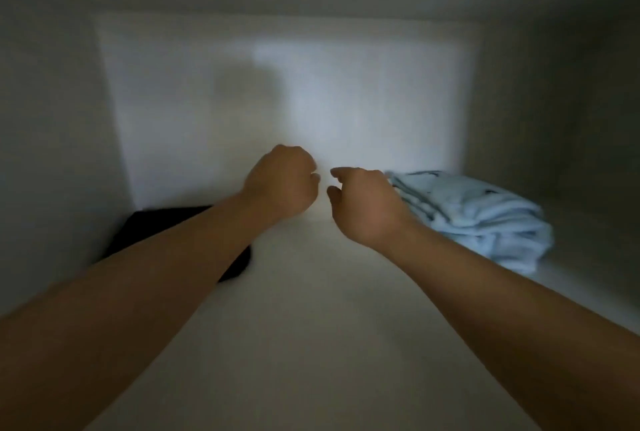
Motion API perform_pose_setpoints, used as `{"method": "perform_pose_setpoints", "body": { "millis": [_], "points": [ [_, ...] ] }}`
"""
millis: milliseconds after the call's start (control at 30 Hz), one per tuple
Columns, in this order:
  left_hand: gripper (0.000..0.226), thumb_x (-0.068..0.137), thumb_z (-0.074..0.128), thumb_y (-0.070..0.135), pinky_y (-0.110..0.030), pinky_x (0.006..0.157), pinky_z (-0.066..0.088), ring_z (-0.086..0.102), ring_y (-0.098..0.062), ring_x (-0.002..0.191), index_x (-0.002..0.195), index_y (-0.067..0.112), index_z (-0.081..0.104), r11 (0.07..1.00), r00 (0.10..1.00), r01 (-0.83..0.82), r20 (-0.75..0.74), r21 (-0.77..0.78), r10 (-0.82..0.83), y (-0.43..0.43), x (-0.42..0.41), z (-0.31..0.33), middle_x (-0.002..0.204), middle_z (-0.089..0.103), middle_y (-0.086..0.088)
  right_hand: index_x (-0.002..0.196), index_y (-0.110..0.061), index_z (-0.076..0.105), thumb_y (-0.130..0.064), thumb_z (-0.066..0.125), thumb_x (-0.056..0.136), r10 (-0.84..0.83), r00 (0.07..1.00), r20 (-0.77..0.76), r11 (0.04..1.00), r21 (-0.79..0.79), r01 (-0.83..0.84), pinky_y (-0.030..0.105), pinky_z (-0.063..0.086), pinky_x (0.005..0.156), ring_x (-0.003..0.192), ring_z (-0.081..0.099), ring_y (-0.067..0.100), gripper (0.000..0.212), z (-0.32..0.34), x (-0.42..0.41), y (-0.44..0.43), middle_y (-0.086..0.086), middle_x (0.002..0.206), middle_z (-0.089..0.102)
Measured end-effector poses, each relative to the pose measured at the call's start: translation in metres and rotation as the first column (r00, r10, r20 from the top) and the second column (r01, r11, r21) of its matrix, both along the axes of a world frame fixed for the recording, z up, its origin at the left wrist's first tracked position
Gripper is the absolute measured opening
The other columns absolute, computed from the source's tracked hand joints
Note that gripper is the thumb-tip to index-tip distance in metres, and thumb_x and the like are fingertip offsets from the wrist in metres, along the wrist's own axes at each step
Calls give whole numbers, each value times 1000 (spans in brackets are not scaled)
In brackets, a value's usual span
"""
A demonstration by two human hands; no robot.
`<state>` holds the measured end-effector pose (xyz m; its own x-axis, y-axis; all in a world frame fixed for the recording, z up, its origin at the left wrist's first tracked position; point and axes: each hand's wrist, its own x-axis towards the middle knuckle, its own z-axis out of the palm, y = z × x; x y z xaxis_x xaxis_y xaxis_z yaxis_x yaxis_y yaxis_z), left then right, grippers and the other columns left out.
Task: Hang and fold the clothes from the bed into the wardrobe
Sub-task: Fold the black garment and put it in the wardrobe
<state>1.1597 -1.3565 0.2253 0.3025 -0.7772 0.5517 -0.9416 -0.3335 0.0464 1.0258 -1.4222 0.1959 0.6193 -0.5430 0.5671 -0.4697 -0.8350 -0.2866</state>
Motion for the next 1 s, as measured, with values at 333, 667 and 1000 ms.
{"method": "perform_pose_setpoints", "body": {
  "millis": [333, 667, 1000],
  "points": [
    [24, 89, 64, 27, -26, 82, 51, 72, -17, 84, 101, 12, 79, 389, 459, 883, 314, -262, -831, -9, -238, -7, 93, 77, -2, 117, -19, 67, -26, 55, 98, -646, 714, 269, 743, 8, 669, 36, 52, 73, 82, 67, 25, 24, -27, -318, 77, 2, 87, 74],
    [23, 93, 66, 23, -31, 80, 53, 73, -16, 89, 106, 9, 77, -316, -247, 937, 355, -151, -902, 99, -489, -38, 100, 77, -1, 122, -29, 71, -30, 61, 96, -883, 231, 409, 298, 108, 948, 24, 50, 81, 93, 72, 16, 28, -55, -514, 282, -3, 95, 77],
    [24, 92, 66, 27, -9, 91, 48, 65, -2, 103, 109, 14, 77, -556, -582, 781, -6, -285, -813, 316, -735, -115, 107, 74, 6, 121, -20, 72, -29, 62, 96, -947, -136, 290, -121, 70, 990, 24, 50, 80, 82, 74, 19, 28, -99, -694, 554, 1, 94, 77]
  ]
}}
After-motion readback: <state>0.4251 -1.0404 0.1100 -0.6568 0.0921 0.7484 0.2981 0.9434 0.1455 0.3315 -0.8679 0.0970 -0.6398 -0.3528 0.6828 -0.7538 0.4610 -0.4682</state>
